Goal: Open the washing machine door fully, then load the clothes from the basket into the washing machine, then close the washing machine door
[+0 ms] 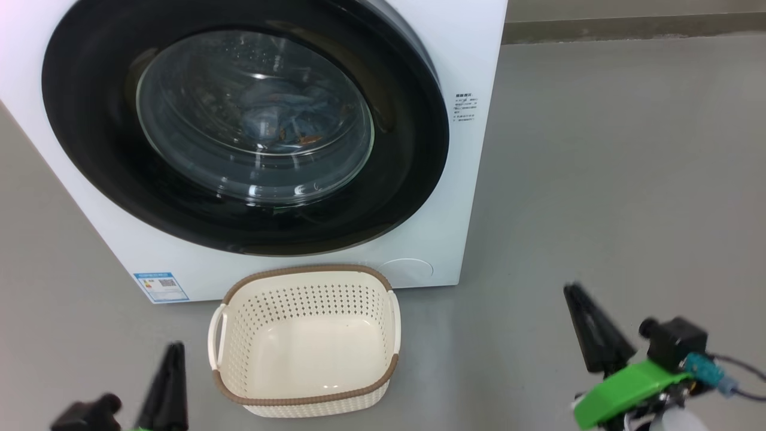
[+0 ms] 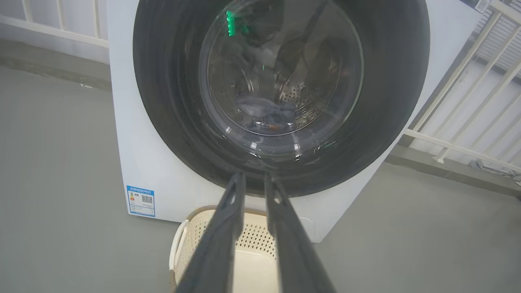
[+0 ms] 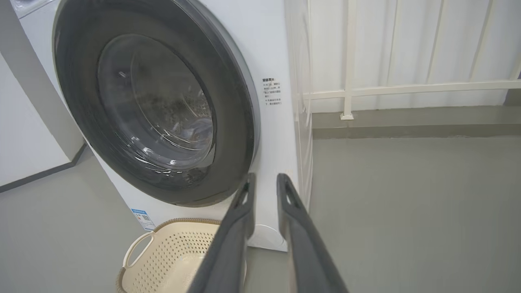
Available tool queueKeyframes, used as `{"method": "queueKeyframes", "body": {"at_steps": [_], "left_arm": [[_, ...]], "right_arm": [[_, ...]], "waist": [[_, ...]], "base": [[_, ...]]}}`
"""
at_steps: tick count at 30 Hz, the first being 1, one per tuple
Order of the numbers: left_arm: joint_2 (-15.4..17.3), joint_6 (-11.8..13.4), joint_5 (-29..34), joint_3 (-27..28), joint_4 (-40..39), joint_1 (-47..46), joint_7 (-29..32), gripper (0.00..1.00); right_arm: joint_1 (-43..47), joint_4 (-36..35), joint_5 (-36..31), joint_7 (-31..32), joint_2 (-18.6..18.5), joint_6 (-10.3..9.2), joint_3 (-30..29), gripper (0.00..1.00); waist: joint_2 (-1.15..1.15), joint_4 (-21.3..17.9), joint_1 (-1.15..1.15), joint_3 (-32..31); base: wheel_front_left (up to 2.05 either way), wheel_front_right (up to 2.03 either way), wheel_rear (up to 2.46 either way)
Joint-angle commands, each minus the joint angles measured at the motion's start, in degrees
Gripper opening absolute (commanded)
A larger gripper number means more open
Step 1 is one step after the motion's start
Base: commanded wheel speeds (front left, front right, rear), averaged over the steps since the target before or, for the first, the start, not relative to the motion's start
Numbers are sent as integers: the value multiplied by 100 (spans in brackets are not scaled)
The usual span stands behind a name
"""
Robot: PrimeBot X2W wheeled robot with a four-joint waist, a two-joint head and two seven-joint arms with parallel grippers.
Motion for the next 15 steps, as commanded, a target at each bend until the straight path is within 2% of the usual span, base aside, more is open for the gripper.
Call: {"method": "queueKeyframes", "body": {"at_steps": [1, 7, 15], "left_arm": [[-17, 0, -4, -6, 28, 15, 2, 0], [-38, -1, -304, 51, 35, -14, 105, 0], [-66, 4, -702, 122, 49, -60, 238, 0]], "right_arm": [[27, 28, 5, 4, 10, 0, 2, 0], [39, 8, 358, 103, 39, -2, -58, 0], [47, -7, 827, 235, 77, -4, -139, 0]], "waist": [[0, 0, 0, 0], [0, 14, 9, -9], [0, 33, 1, -2]], "base": [[0, 0, 0], [0, 0, 0], [0, 0, 0]]}}
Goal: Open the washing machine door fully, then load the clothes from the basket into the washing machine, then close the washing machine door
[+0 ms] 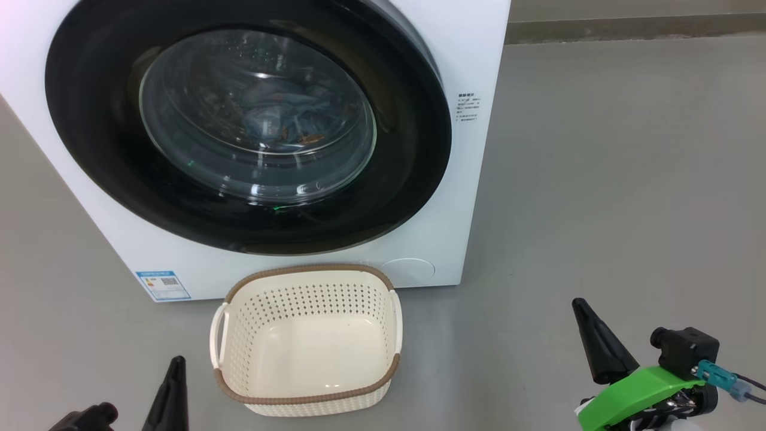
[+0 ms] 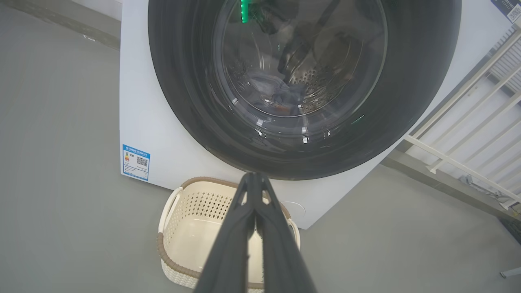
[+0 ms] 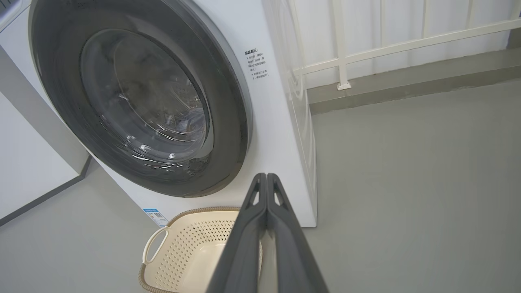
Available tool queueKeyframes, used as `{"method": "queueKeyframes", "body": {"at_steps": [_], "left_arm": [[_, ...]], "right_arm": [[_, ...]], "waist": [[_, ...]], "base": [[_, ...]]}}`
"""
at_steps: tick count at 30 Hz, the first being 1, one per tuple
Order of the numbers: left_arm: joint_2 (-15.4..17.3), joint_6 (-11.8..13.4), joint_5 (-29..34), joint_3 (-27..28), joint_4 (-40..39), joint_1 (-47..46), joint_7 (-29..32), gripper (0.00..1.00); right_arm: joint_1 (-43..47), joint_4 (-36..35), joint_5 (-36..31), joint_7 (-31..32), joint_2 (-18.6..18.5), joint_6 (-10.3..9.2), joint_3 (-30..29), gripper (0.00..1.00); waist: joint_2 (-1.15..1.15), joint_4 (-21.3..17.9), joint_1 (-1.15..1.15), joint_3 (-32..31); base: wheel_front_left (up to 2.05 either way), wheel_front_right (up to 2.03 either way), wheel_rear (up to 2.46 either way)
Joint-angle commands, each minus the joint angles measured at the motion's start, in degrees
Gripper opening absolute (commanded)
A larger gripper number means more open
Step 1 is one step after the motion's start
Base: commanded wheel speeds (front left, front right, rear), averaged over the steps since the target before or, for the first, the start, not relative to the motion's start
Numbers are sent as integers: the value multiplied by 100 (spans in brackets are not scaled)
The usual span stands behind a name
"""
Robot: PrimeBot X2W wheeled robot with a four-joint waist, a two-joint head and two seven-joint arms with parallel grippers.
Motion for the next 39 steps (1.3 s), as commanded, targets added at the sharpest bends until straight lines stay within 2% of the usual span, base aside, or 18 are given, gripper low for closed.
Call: {"method": "queueKeyframes", "body": {"at_steps": [1, 39], "left_arm": [[57, 3, -137, 105, -108, -180, 28, 0], [-72, 1, -1983, 442, -32, -390, 650, 0]], "right_arm": [[-149, -161, 189, 42, -6, -4, -51, 0], [-104, -247, 2354, 659, 174, -14, -432, 0]], "waist": [[0, 3, 0, 0], [0, 90, -1, -2]], "base": [[0, 0, 0], [0, 0, 0]]}}
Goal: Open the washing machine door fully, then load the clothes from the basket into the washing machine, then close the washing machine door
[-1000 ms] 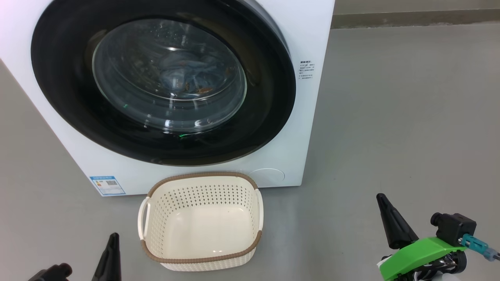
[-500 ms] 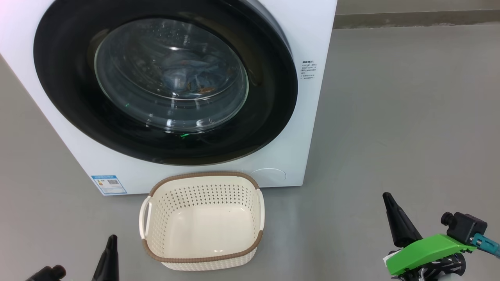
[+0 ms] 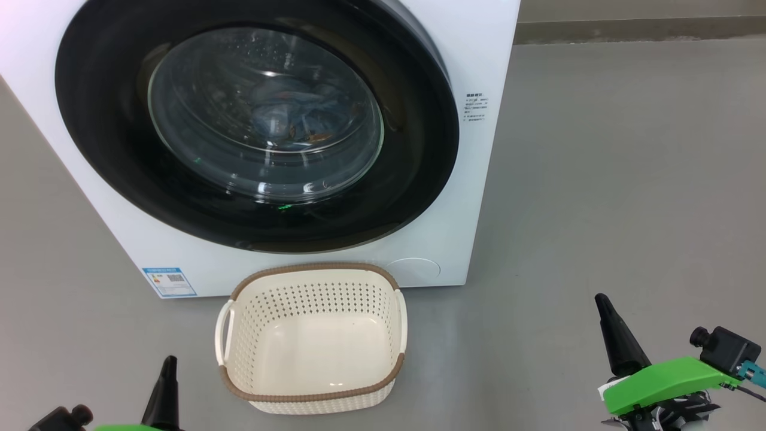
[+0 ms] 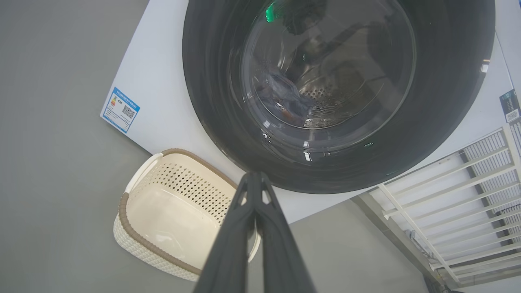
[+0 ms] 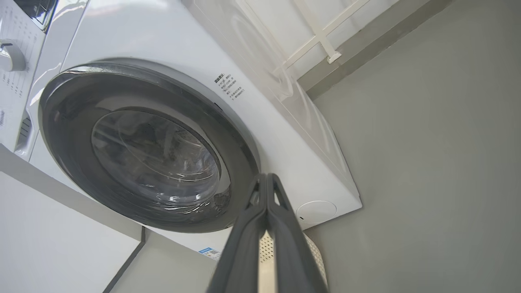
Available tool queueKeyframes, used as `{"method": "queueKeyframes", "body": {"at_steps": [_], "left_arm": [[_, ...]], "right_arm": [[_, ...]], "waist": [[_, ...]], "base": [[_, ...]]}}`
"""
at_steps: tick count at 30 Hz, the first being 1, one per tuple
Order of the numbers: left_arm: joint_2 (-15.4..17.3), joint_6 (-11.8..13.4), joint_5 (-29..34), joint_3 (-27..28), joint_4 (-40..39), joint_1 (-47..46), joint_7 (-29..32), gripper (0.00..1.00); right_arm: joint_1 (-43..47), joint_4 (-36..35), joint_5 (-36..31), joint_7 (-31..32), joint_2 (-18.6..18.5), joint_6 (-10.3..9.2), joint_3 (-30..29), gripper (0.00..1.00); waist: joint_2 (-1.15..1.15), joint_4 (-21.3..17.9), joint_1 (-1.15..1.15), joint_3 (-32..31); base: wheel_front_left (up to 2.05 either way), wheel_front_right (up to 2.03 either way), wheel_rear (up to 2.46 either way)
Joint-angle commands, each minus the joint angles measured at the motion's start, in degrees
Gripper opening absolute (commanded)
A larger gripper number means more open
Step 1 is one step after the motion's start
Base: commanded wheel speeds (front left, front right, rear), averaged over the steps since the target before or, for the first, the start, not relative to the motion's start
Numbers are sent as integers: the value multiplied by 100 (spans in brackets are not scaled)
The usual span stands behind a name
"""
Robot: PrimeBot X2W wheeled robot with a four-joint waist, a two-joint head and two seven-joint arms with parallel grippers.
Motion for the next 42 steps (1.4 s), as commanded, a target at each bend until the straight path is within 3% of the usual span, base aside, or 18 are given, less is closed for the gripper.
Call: {"method": "queueKeyframes", "body": {"at_steps": [1, 42], "left_arm": [[59, 1, -136, 142, -100, -254, 43, 0], [-84, -4, -2181, 517, -14, -487, 734, 0]], "right_arm": [[-103, -172, 215, 43, 1, -13, 2, 0], [-52, -269, 2609, 731, 205, -24, -426, 0]], "waist": [[0, 4, 0, 0], [0, 100, -1, -3]], "base": [[0, 0, 0], [0, 0, 0]]}}
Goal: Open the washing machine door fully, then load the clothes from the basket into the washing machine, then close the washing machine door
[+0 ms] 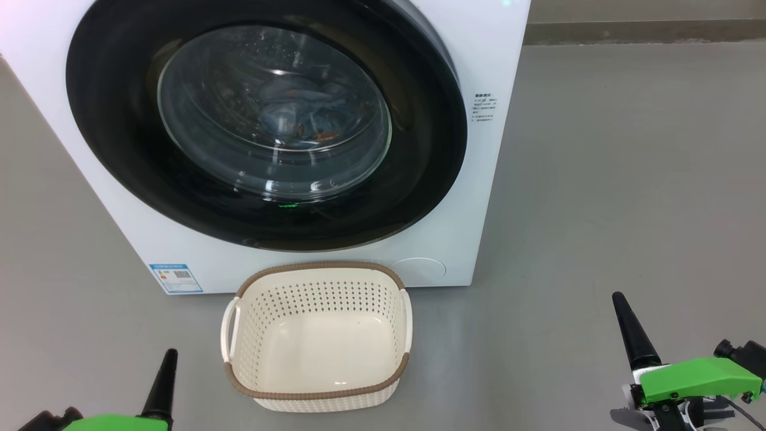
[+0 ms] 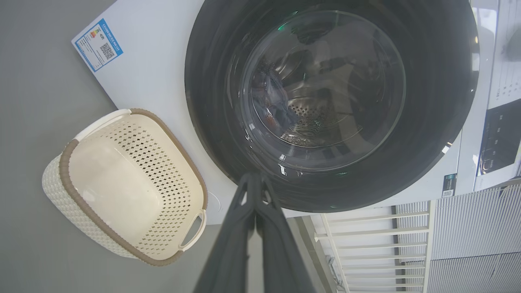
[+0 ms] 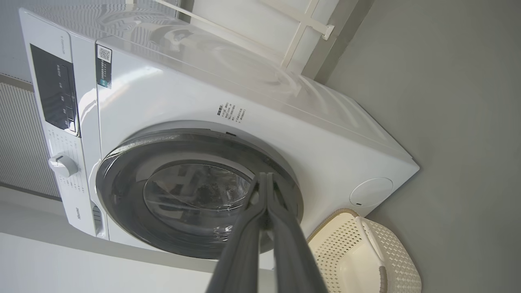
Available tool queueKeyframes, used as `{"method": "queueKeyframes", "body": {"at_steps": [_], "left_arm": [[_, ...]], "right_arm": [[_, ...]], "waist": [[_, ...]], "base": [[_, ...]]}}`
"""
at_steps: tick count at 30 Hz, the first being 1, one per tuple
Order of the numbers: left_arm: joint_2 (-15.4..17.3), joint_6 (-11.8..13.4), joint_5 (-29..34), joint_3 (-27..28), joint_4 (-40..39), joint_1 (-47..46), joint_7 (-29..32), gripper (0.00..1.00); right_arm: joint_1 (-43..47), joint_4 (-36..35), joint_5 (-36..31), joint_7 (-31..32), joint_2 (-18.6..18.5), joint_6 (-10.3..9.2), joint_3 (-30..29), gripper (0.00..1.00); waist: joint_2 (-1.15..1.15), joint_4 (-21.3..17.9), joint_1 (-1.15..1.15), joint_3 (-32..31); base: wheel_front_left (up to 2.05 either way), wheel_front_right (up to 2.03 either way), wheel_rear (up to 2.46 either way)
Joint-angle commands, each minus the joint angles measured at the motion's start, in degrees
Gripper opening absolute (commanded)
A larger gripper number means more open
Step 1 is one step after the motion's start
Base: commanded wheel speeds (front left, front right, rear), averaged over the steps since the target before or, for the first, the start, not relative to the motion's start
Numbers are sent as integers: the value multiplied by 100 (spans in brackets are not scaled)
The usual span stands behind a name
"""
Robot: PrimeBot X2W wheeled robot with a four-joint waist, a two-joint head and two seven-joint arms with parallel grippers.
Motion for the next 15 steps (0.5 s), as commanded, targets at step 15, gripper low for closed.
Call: {"method": "queueKeyframes", "body": {"at_steps": [15], "left_arm": [[12, -6, -819, 307, -83, -373, 274, 0]], "right_arm": [[-38, -219, 1012, 282, 73, -3, -94, 0]], "waist": [[0, 36, 0, -1]], "base": [[0, 0, 0]]}}
